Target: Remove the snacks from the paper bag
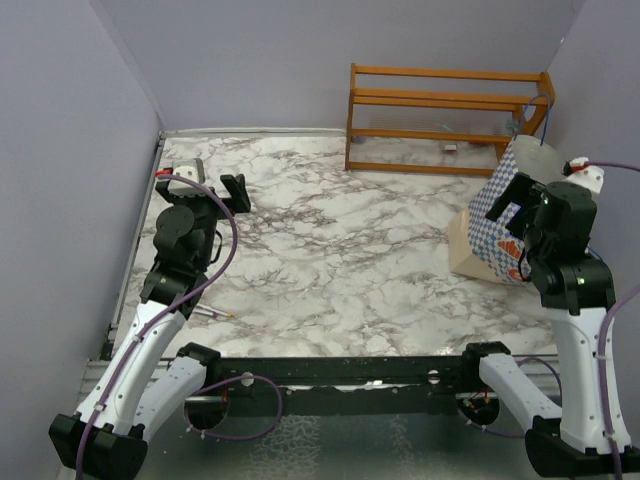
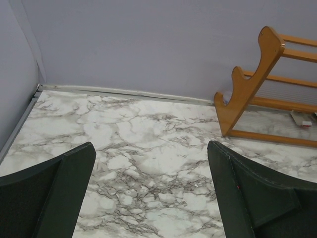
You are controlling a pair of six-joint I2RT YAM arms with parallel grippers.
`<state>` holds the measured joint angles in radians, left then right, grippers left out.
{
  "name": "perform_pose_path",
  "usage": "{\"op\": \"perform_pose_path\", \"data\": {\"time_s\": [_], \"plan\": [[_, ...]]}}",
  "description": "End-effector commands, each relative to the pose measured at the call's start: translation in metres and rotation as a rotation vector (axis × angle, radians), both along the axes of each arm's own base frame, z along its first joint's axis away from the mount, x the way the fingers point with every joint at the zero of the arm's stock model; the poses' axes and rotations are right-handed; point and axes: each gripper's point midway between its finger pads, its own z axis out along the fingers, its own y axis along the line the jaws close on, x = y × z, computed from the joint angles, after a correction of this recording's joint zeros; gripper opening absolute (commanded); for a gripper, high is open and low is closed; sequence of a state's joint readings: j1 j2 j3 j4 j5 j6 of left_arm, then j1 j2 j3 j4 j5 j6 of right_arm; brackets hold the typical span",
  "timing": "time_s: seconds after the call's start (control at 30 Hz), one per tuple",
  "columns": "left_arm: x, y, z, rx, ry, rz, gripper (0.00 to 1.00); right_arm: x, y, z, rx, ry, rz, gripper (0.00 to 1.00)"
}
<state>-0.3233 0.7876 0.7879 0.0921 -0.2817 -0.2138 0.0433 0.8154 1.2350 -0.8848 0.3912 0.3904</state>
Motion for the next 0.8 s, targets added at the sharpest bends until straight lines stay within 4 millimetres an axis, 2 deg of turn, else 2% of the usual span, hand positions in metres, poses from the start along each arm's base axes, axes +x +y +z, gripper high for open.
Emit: {"op": "perform_pose_path", "data": {"time_s": [0.0,0.3,0.47,0.57,0.77], "plan": [[0.002,0.0,0.006,-0.014,-0.035,0.01,0.99,0.04,-0.003,0.023,-0.11,-0.009,0.055,0.99],[-0.006,-0.016,0.012,-0.024,-0.054,-0.049,0.99,0.125,-0.013,0.01,-0.165,0.084,0.009,0.99],[-0.011,-0.03,0.014,-0.021,-0.062,-0.094,0.99,0.168,-0.018,0.014,-0.146,0.002,-0.055,0.99],[-0.013,-0.034,0.013,-0.02,-0.059,-0.1,0.99,0.19,-0.037,0.016,-0.175,0.001,-0.14,1.0],[-0.016,-0.037,0.014,-0.024,-0.057,-0.102,0.99,0.234,-0.061,0.016,-0.183,-0.075,-0.156,0.87]]}}
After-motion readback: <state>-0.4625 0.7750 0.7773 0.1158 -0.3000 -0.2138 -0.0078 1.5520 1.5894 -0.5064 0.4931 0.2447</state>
